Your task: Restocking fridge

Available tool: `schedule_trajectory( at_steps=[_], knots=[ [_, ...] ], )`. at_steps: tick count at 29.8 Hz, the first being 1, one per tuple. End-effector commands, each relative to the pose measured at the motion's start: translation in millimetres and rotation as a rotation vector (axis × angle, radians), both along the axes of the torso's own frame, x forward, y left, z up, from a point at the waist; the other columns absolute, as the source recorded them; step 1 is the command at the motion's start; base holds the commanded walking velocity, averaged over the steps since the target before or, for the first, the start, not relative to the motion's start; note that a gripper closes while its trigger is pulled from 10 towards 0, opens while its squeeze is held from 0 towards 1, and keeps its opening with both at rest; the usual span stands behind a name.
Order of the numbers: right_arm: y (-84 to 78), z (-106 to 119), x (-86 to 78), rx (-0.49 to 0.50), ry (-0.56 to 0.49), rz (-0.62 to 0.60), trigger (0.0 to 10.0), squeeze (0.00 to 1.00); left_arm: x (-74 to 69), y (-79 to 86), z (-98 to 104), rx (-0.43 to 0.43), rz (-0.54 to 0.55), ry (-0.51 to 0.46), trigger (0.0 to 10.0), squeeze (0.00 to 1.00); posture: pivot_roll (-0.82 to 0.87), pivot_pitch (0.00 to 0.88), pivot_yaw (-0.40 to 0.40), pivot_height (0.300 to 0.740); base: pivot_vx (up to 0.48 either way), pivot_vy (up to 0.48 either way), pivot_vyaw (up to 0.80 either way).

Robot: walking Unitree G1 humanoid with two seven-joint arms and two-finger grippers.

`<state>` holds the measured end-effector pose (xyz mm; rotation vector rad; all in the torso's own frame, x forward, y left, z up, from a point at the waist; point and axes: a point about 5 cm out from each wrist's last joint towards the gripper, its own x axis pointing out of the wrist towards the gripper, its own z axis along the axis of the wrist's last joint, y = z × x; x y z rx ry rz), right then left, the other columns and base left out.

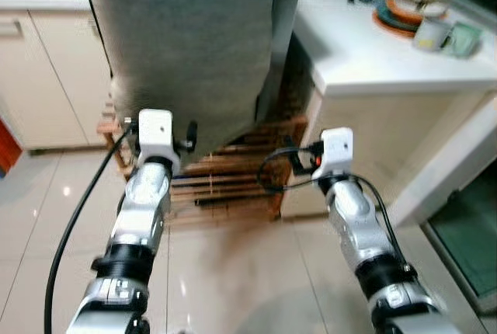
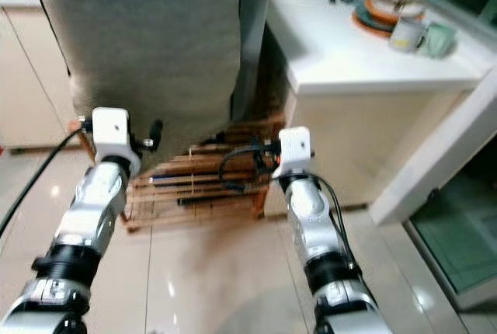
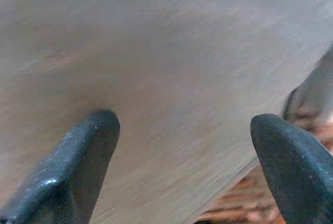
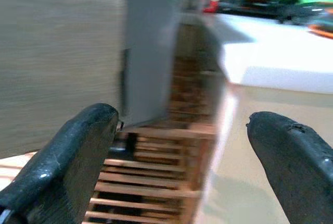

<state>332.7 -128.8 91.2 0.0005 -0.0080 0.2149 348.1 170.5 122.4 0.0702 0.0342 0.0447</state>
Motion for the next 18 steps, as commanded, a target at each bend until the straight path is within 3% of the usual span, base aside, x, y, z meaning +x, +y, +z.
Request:
schedule_trajectory(
  at_steps=[1,2,3,4,6,14,18],
  knots=[
    [-3.0,3,2.6,0.005,-0.014,-0.005,10.0,0.0,7.3,-3.1,7,0.004,-0.005,-0.021,10.0,0.0,-0.13,0.0,-0.021,0.74,0.446,0.0,0.0],
    [-0.7,6,3.9,0.004,-0.023,0.004,10.0,0.0,13.1,7.5,10,0.028,0.027,-0.019,10.0,0.0,-0.14,0.0,-0.02,0.74,0.446,0.0,0.0],
    [-0.7,6,3.9,0.004,-0.023,0.004,10.0,0.0,13.1,7.5,10,0.028,0.027,-0.019,10.0,0.0,-0.14,0.0,-0.02,0.74,0.446,0.0,0.0],
    [1.1,7,4.8,0.006,-0.026,0.011,10.0,0.0,19.3,20.3,14,0.04,0.062,-0.015,10.0,0.0,-0.14,0.0,-0.016,0.74,0.446,0.0,0.0],
    [2.2,8,5.7,0.011,-0.029,0.014,10.0,0.0,22.9,25.4,17,0.051,0.067,-0.012,10.0,0.0,-0.15,0.0,-0.01,0.74,0.446,0.0,0.0],
    [0.3,9,6.6,0.021,-0.033,0.008,10.0,0.0,27.7,23.9,18,0.033,0.064,-0.019,10.0,0.0,-0.17,0.0,-0.006,0.74,0.45,0.0,0.0],
    [-3.6,8,5.9,0.016,-0.026,0.01,10.0,0.0,33.3,10.5,33,0.076,0.0,-0.118,10.0,0.0,-0.17,0.0,-0.01,0.74,0.336,0.0,0.0]
  ],
)
